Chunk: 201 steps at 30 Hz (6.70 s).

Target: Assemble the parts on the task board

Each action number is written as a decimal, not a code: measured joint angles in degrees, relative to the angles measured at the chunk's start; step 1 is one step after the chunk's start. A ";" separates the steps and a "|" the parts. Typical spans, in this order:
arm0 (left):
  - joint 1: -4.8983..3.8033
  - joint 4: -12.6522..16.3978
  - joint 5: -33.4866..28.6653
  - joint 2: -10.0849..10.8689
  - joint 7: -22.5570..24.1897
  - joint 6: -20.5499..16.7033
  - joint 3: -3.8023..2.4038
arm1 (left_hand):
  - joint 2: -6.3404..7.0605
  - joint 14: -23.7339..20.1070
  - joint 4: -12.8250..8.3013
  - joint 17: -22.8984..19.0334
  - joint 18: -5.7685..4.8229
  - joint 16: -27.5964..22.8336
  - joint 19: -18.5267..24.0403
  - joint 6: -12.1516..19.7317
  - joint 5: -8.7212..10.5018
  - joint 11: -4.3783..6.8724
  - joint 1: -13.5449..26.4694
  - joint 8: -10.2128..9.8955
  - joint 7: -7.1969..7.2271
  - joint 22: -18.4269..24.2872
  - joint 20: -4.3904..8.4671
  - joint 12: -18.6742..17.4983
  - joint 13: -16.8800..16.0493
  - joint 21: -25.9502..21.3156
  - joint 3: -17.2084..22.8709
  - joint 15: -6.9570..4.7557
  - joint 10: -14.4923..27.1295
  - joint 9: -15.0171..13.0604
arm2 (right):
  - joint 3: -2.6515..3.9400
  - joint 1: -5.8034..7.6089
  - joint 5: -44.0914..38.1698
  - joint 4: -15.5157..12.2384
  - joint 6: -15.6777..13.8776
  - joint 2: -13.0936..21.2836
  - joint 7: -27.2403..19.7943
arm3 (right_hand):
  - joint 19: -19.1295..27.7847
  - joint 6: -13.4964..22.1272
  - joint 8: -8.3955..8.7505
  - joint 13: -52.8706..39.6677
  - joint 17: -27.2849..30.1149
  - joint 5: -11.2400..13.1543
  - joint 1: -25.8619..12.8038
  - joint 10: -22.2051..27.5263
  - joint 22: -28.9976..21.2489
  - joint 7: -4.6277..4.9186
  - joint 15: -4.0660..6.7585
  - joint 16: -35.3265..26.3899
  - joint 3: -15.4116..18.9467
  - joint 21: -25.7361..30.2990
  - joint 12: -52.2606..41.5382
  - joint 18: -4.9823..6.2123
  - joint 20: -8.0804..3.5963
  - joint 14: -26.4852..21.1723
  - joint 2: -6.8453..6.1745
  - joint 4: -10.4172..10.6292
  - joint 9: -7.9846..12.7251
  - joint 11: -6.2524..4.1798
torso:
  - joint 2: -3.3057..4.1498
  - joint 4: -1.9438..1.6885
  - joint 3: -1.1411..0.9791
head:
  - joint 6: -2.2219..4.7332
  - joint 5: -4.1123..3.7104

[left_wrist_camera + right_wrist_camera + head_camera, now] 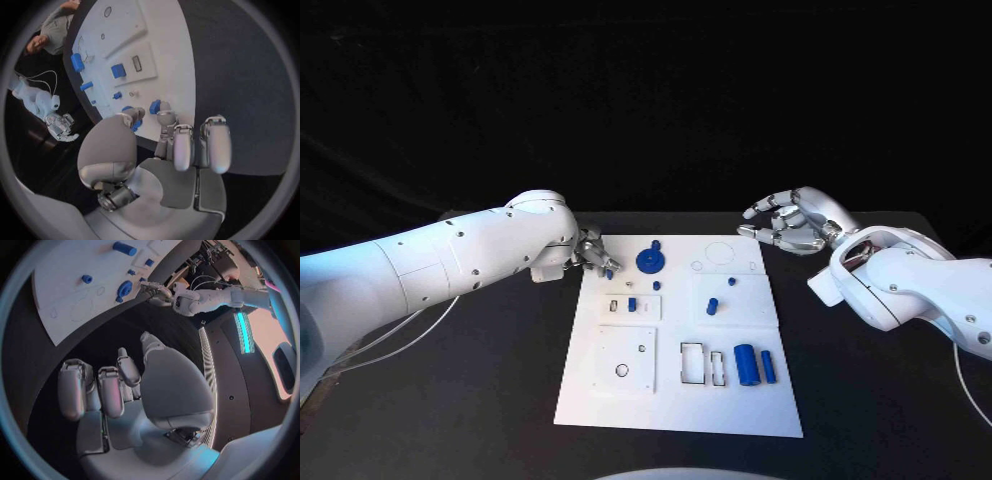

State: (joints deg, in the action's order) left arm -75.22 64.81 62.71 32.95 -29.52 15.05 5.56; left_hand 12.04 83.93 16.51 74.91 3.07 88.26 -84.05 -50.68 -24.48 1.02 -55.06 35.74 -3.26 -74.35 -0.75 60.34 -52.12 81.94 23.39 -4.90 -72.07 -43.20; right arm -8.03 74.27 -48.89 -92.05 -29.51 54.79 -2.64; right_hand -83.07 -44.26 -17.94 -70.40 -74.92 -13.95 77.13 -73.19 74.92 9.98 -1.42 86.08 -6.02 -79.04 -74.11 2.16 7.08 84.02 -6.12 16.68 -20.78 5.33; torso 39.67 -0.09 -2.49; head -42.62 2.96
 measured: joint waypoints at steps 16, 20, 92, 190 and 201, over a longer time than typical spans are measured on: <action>0.15 -0.56 -0.14 -0.10 0.11 -0.13 0.04 | -2.00 0.21 -0.27 0.00 0.00 0.00 0.00 0.00 0.33 0.00 -4.70 -0.61 0.00 -0.21 0.01 0.00 0.25 0.19 0.27 0.21 0.00 0.57 | 0.00 0.00 -0.03 -0.02 0.00 -0.01 0.00 | 0.00 0.00 -0.23 -0.01 0.00 -0.36 0.00 0.00 0.03 0.00 0.00 0.00 0.00 0.22 0.00 0.00 0.00 0.00 0.00 0.00 0.00 0.00 | -0.19 -0.09 -0.04 | -0.40 -0.26; 0.16 -0.54 -0.63 -0.10 0.27 -0.28 0.04 | -2.97 0.21 -1.21 0.00 0.00 0.00 0.00 0.00 0.33 0.00 -8.02 -0.83 0.00 -0.26 0.01 0.00 0.44 0.21 1.22 0.20 0.00 0.64 | 0.00 0.00 -0.04 0.01 0.00 -0.02 0.00 | 0.00 0.00 -0.23 0.00 0.01 -0.36 0.00 0.00 0.02 0.00 0.00 0.00 0.00 0.22 0.00 0.00 0.00 0.00 0.00 0.00 -0.01 0.00 | -0.22 -0.08 -0.07 | -0.44 -0.27; 3.01 19.78 -3.70 11.36 0.86 -9.79 0.96 | -3.06 0.00 -2.11 0.04 0.00 0.45 0.21 0.75 7.99 0.81 -16.01 3.64 -0.18 -0.59 -0.19 5.09 -4.25 1.12 11.47 0.00 -3.10 -1.12 | -0.04 -0.30 -0.24 0.37 0.21 0.11 0.12 | 0.20 0.00 -0.44 -0.01 -0.03 -1.03 -0.22 0.00 0.03 0.00 0.00 -0.31 0.00 0.44 0.00 0.00 -0.20 0.00 0.22 0.00 0.03 0.00 | -0.29 -0.13 -0.10 | -1.44 0.47; 3.03 18.89 -1.34 9.99 -0.51 -7.77 1.75 | -2.24 0.21 0.25 0.00 0.00 0.88 0.00 -2.48 9.48 1.62 -5.85 7.04 2.25 -0.56 0.02 6.83 -5.62 1.94 4.97 -0.62 -4.36 -0.13 | -0.04 -0.42 -0.30 0.45 0.19 0.29 0.04 | 0.63 0.16 -0.90 0.29 0.01 -1.02 -1.67 0.00 0.01 0.17 0.00 -0.54 0.48 1.11 0.00 0.00 -0.20 0.00 0.45 0.17 0.23 0.00 | -0.29 -0.16 -0.04 | -1.77 0.19; 3.08 18.99 -1.31 10.64 -0.51 -7.71 1.63 | -1.77 0.21 0.28 0.00 0.00 1.11 0.00 -2.60 9.48 1.61 -3.72 7.04 2.13 -0.55 0.02 6.84 -5.67 1.94 2.95 -0.62 -4.35 0.30 | -0.04 -0.46 -0.30 0.45 0.19 0.37 0.02 | 0.62 0.16 -0.89 0.29 0.01 -1.02 -2.05 0.00 0.00 0.17 0.00 -0.54 0.65 1.11 0.00 -0.01 -0.20 0.00 0.40 0.00 0.23 0.00 | -0.26 -0.15 -0.01 | -1.61 0.15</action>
State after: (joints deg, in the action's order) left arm -72.14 83.81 61.40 43.60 -30.04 7.34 7.19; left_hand 10.27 84.14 16.78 74.91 3.07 89.37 -84.04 -53.28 -15.00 2.64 -58.78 42.77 -1.13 -74.90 -0.74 67.18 -57.79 83.88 26.34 -5.51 -76.42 -42.90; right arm -8.07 73.81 -49.18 -91.60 -29.32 55.17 -2.62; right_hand -82.44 -44.10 -18.84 -70.11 -74.90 -14.97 75.08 -73.19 74.92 10.14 -1.42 85.54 -5.37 -77.93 -74.11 2.15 6.88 84.02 -5.71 16.68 -20.55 5.33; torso 39.41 -0.25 -2.50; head -44.23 3.11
